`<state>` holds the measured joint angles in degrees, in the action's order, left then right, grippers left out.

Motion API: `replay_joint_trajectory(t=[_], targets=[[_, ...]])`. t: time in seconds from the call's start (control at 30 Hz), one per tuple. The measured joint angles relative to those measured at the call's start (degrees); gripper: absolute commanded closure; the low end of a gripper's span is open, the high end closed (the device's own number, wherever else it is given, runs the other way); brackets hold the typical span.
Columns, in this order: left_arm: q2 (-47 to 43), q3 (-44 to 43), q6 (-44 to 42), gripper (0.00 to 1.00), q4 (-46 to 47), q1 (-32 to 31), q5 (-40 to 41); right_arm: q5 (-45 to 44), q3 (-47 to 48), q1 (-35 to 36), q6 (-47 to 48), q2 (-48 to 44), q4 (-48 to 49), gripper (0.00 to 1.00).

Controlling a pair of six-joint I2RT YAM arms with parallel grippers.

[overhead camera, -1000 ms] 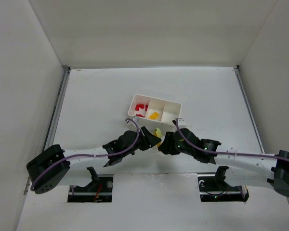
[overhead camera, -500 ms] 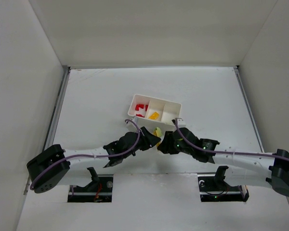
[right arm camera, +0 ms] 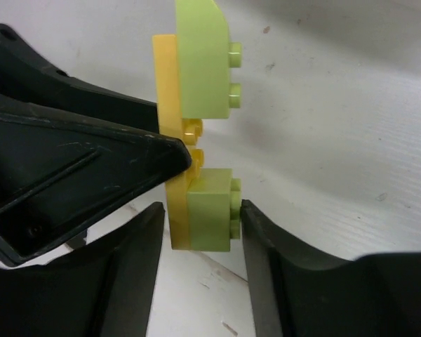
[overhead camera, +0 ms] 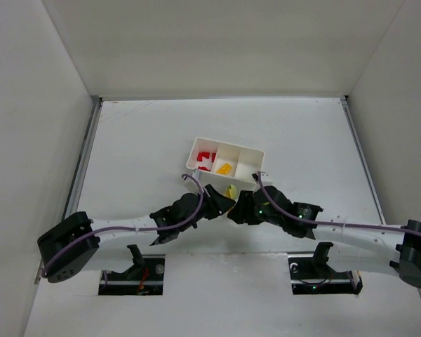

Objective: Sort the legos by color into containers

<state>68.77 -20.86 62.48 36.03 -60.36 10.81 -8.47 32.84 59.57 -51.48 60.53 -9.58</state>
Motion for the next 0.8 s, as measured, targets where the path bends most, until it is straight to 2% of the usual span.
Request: replay_joint_trajectory(t=[0.23,0.4,0.53,0.63,0.8], targets=[[-6.1,0.81,0.26,0.89,0.61,0.55,-1.97,1.86,-0.22,-1.11,0.52,-6.16,1.07,0.28],[-10.27,2.93,0.59,0.88,0.42,2.89,-4.57,4.48,-1.62,-3.23,1.62,-15.98,0.33,0.24],[-12.7,5.11,0.61,0.87,0.07,5.05,-8.15,8.13,-1.81,-8.48,2.32,-22.38,1.22,0.24],[-14.36,6.27,0.63,0.87,0.85,6.03,-11.28,11.74,-1.81,-13.16,2.45,-22.32,4.96,0.22],[-15.37,7.45,2.01,0.86,5.92,6.82,-16.09,18.91,-1.81,-18.99,2.12,-16.2,14.75,0.2]])
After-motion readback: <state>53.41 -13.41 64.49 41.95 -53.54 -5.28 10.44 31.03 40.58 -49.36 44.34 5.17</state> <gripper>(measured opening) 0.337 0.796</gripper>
